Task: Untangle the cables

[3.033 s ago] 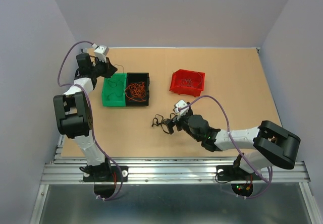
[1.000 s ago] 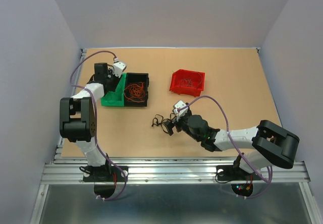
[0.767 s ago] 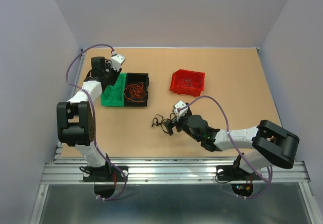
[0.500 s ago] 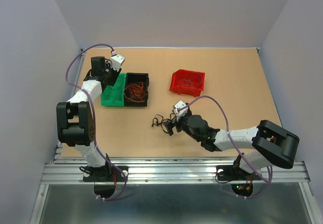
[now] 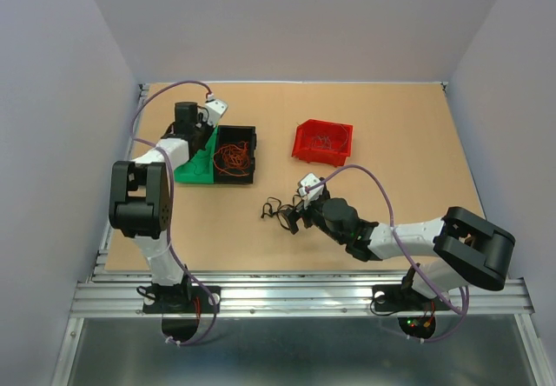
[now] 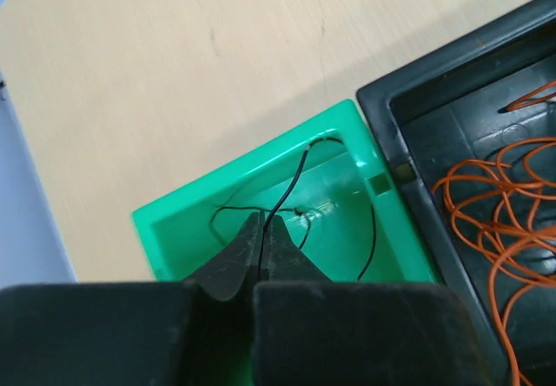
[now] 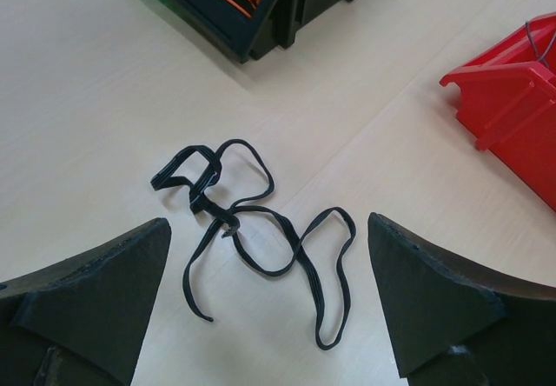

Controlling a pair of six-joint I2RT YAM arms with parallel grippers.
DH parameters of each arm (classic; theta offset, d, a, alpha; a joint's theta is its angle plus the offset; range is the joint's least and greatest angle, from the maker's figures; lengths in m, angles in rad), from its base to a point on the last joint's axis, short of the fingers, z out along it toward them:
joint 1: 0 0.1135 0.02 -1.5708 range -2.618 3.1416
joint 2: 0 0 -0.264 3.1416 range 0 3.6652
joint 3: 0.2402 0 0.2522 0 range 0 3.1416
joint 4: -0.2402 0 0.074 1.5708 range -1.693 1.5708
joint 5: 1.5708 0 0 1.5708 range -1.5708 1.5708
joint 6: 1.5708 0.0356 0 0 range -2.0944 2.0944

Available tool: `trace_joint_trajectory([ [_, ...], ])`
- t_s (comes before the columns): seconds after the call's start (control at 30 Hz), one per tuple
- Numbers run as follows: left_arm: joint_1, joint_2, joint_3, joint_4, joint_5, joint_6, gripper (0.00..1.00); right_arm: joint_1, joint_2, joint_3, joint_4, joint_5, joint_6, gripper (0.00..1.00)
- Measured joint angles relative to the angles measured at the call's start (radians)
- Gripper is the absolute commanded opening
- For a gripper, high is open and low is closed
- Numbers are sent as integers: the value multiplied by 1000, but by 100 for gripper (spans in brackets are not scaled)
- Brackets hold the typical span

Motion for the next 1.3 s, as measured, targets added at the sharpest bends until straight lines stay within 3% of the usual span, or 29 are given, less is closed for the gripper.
trace_joint_trajectory([
  [0.2, -34, 145, -19, 40, -77, 17, 0, 0, 0, 0, -4, 0, 0, 100],
  [0.33, -35, 161, -19, 56, -106, 20, 0, 0, 0, 0, -4, 0, 0, 100],
  [0.5, -35, 156, -19, 47, -105, 18, 24, 0, 0, 0, -4, 0, 0, 100],
  [0.9, -35, -39, 18, -10, -88, 4, 56, 0, 3, 11, -48, -6, 3, 100],
  [1.13, -35, -104, 21, -55, -88, 2, 64, 0, 5, 32, -84, -11, 25, 100],
  [1.3, -35, -154, 18, -93, -76, 3, 63, 0, 22, 60, -90, -16, 34, 100],
])
